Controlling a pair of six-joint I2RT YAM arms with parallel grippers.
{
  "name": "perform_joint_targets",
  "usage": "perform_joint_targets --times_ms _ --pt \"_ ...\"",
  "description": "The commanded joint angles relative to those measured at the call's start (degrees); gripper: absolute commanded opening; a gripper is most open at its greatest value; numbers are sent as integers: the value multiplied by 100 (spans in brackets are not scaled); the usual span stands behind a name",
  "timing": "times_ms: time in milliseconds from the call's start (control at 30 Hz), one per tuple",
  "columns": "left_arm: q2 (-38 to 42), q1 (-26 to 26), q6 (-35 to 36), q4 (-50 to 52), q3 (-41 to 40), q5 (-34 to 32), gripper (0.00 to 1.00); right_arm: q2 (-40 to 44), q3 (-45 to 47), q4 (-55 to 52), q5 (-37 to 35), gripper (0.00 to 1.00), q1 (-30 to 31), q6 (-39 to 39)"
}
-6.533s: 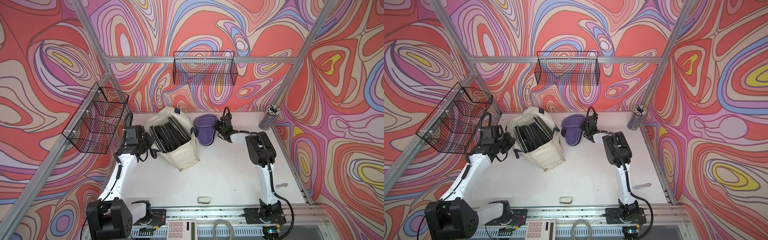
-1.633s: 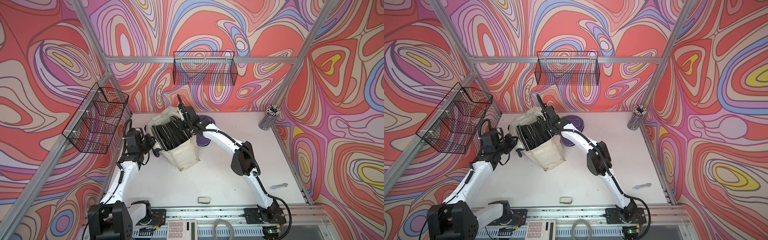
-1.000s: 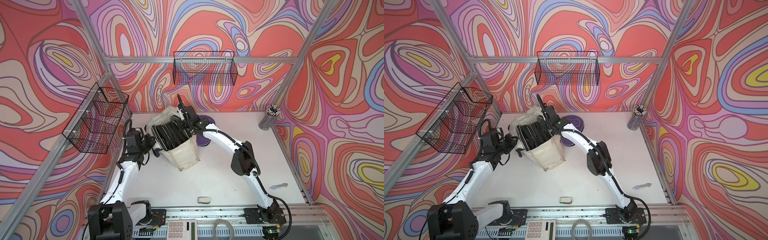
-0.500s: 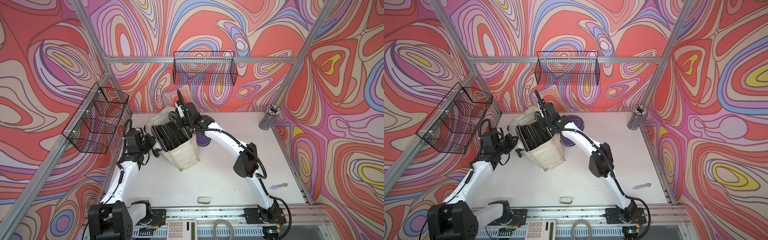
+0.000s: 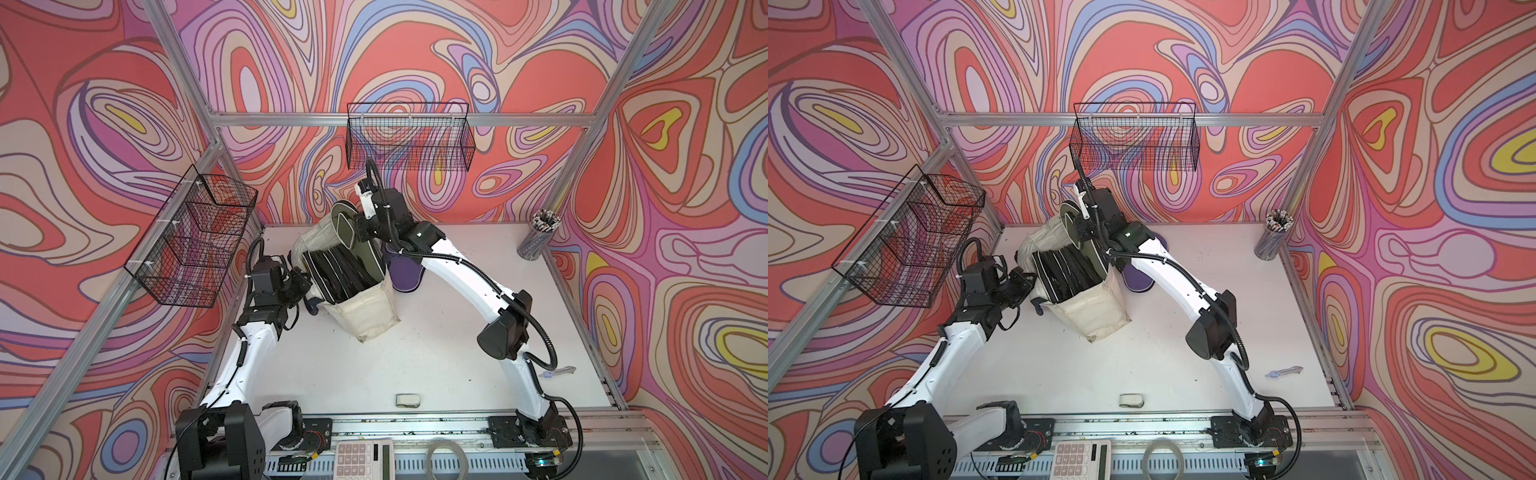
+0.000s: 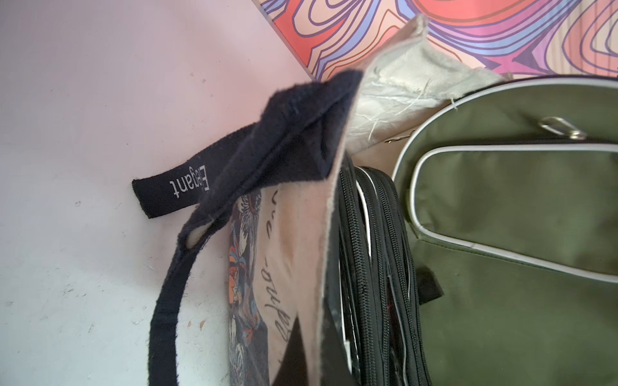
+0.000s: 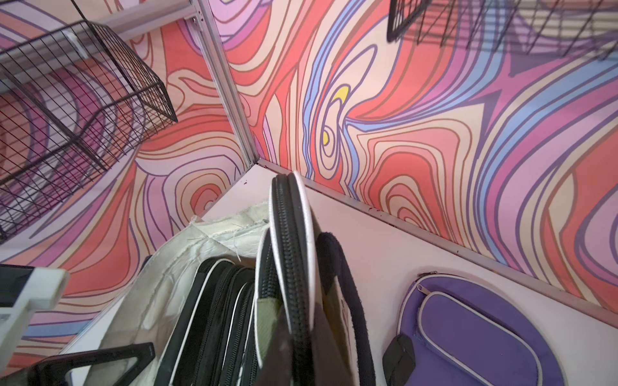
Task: Remove the ping pong set from the canvas bag
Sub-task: Pick up the ping pong set from the canvas bag, then place the ping pong set at the center of the board.
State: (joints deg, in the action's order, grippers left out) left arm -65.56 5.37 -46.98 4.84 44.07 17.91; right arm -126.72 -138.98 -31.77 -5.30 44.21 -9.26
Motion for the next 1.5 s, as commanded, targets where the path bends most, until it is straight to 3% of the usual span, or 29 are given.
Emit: perform_joint_targets --times_ms 0,433,700,1100,1467 --pt "-58 43 -41 -209 -21 72 0 548 -194 416 -171 0 16 57" --pt "-62 43 -17 -196 -4 33 0 1467 145 858 -519 0 9 86" --pt "-55 43 31 -152 13 1 0 2534 1451 1510 -822 0 -166 -366" --pt "-28 43 137 -20 66 -42 0 4377 4363 2709 -547 0 -1456 -2026" --pt "-47 43 172 -18 110 -66 0 4696 6552 4341 553 0 -2874 -3597"
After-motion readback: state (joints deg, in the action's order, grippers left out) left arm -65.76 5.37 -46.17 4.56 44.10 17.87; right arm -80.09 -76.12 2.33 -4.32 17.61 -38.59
